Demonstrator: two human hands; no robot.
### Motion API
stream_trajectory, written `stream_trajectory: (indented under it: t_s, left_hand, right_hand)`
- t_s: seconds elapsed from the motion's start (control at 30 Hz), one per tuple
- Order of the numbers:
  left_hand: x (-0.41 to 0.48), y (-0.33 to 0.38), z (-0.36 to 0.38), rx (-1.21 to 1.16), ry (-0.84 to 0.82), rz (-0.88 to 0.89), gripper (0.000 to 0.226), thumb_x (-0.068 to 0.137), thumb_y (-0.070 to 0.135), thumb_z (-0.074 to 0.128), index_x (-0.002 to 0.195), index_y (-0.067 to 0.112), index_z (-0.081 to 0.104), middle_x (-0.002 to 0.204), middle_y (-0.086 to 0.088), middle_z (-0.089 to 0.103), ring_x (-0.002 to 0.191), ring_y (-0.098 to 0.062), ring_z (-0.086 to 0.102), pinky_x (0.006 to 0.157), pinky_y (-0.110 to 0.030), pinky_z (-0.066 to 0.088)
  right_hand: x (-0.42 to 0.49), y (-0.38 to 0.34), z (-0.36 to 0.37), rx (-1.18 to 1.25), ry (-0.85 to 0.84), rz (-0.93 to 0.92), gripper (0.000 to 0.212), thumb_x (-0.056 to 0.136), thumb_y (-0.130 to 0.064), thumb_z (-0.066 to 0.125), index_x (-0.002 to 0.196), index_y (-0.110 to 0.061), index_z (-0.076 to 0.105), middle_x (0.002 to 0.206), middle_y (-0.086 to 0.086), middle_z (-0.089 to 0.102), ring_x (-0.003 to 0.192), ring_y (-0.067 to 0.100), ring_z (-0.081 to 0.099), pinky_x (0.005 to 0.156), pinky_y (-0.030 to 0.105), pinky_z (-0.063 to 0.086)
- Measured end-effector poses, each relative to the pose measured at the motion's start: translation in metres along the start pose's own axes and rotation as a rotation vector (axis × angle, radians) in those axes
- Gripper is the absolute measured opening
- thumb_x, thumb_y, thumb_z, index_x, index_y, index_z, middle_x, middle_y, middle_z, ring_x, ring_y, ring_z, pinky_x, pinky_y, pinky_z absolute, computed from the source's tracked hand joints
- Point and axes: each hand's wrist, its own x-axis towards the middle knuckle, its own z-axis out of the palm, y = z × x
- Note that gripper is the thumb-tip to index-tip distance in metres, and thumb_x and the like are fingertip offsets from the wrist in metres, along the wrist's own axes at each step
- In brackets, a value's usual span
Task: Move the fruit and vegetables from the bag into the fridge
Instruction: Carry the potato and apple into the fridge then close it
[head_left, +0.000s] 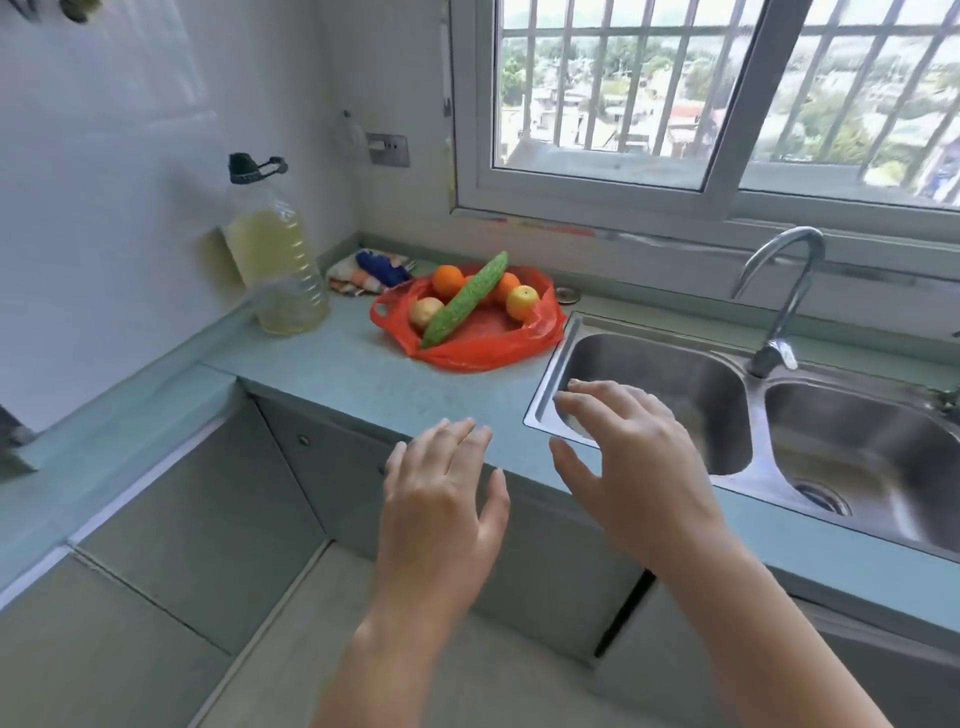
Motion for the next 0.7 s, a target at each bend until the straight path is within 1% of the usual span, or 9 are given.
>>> stream_trajectory:
  t_s: [0.1, 0.23, 0.3, 0.4, 0.5, 0.6, 0.7]
  left_hand:
    - [0.024, -0.033, 0.012, 0.01, -0.001, -0.02, 0.041, 0.083, 0.032, 0.041, 0.111, 0.011, 0.063, 0.114, -0.006, 0.065, 0.11, -0.024, 0.057, 0.097, -0.049, 0.04]
    - [0.073, -0.082, 0.033, 0.045, 0.004, -0.041, 0.042, 0.084, 0.031, 0.039, 0.111, 0.009, 0.063, 0.113, -0.007, 0.065, 0.109, -0.025, 0.058, 0.098, -0.041, 0.038]
    - [0.105, -0.102, 0.049, 0.075, 0.0, -0.025, 0.043, 0.084, 0.031, 0.039, 0.111, 0.007, 0.063, 0.113, -0.008, 0.065, 0.108, -0.026, 0.058, 0.096, -0.043, 0.04]
    - [0.158, -0.125, 0.077, 0.118, -0.027, 0.015, 0.044, 0.083, 0.03, 0.039, 0.11, 0.006, 0.063, 0.111, -0.01, 0.066, 0.107, -0.028, 0.059, 0.093, -0.047, 0.042]
    - [0.209, -0.147, 0.101, 0.14, -0.075, 0.05, 0.044, 0.082, 0.031, 0.039, 0.109, 0.007, 0.064, 0.111, -0.01, 0.066, 0.107, -0.029, 0.06, 0.092, -0.05, 0.044]
    - [0.246, -0.172, 0.121, 0.131, -0.105, 0.017, 0.044, 0.083, 0.031, 0.039, 0.111, 0.008, 0.063, 0.113, -0.009, 0.065, 0.109, -0.028, 0.058, 0.091, -0.051, 0.046]
    - [0.267, -0.199, 0.141, 0.1, -0.127, -0.036, 0.044, 0.083, 0.032, 0.039, 0.111, 0.008, 0.063, 0.113, -0.009, 0.065, 0.109, -0.027, 0.058, 0.092, -0.049, 0.046]
  right_hand:
    - [0.032, -0.001, 0.034, 0.032, 0.0, -0.002, 0.034, 0.073, -0.025, 0.06, 0.101, -0.008, 0.068, 0.102, 0.009, 0.069, 0.095, 0.032, 0.063, 0.082, 0.052, 0.05]
    - [0.081, 0.004, 0.084, 0.051, -0.006, -0.021, 0.034, 0.072, -0.026, 0.06, 0.101, -0.009, 0.068, 0.101, 0.007, 0.069, 0.094, 0.03, 0.064, 0.083, 0.043, 0.048]
    - [0.109, 0.012, 0.108, 0.055, 0.001, -0.027, 0.033, 0.072, -0.026, 0.06, 0.101, -0.01, 0.068, 0.101, 0.007, 0.069, 0.093, 0.03, 0.064, 0.083, 0.042, 0.048]
    - [0.153, 0.033, 0.143, 0.05, -0.006, -0.015, 0.032, 0.072, -0.024, 0.06, 0.099, -0.009, 0.068, 0.1, 0.008, 0.069, 0.091, 0.032, 0.063, 0.081, 0.043, 0.048]
    - [0.197, 0.055, 0.173, 0.072, -0.02, 0.039, 0.032, 0.073, -0.025, 0.06, 0.1, -0.01, 0.068, 0.101, 0.008, 0.068, 0.092, 0.032, 0.063, 0.08, 0.045, 0.048]
    - [0.23, 0.073, 0.199, 0.084, -0.036, 0.063, 0.034, 0.074, -0.027, 0.059, 0.101, -0.01, 0.067, 0.103, 0.009, 0.068, 0.093, 0.032, 0.062, 0.08, 0.047, 0.05]
    - [0.255, 0.086, 0.226, 0.089, -0.074, 0.091, 0.035, 0.075, -0.028, 0.058, 0.103, -0.008, 0.067, 0.104, 0.01, 0.067, 0.095, 0.032, 0.062, 0.082, 0.051, 0.05]
